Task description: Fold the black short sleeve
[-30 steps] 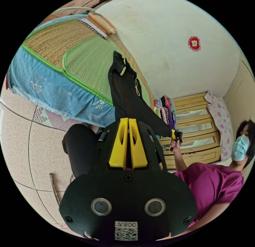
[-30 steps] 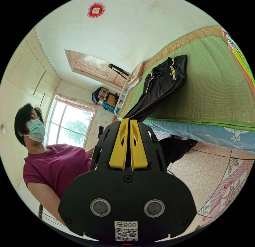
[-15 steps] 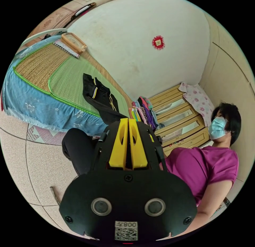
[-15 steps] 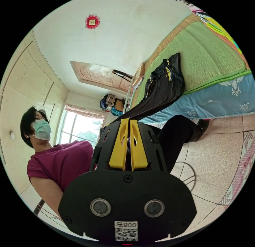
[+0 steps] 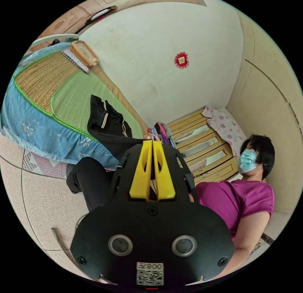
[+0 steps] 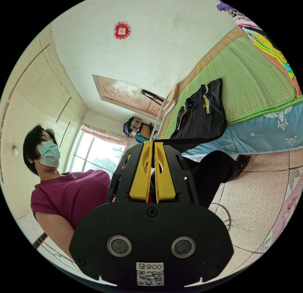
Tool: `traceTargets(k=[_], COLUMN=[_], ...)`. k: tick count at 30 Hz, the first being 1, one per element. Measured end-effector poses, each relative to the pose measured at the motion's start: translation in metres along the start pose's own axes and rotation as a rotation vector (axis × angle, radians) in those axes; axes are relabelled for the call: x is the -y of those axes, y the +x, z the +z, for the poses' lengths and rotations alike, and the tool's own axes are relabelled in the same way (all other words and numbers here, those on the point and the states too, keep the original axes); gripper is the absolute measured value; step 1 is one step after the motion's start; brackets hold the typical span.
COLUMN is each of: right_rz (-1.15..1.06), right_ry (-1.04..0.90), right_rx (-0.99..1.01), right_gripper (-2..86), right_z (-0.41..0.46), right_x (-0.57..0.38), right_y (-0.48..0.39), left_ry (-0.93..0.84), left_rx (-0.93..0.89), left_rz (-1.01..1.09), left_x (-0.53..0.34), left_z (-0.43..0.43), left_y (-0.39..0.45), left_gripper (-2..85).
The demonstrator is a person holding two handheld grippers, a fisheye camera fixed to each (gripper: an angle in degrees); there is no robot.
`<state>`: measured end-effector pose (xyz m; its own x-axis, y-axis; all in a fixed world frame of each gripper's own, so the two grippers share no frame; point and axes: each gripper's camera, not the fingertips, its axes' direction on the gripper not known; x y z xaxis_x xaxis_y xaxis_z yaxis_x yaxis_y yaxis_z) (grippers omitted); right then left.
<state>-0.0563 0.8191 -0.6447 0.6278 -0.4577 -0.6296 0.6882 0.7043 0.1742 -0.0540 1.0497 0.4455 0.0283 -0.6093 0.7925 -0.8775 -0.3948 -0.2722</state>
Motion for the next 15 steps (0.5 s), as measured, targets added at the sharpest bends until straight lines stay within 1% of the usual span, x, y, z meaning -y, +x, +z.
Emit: traceTargets(k=[8,15], right_rz=[-0.011,-0.001], right_ry=[-0.011,-0.023], right_rx=[-0.040,-0.097], right_gripper=[0.2,0.3], right_z=[0.021,0.047], right_x=[0.086,0.187], right_y=[0.026,0.061], left_ry=[-0.007,-0.018], left_rx=[-0.009,0.006], left_rz=[0.005,0.007], left_x=[0.087,0.192], left_z=[0.048,0.131], left_y=[-0.068,-0.156], left_gripper=[0.0,0.0])
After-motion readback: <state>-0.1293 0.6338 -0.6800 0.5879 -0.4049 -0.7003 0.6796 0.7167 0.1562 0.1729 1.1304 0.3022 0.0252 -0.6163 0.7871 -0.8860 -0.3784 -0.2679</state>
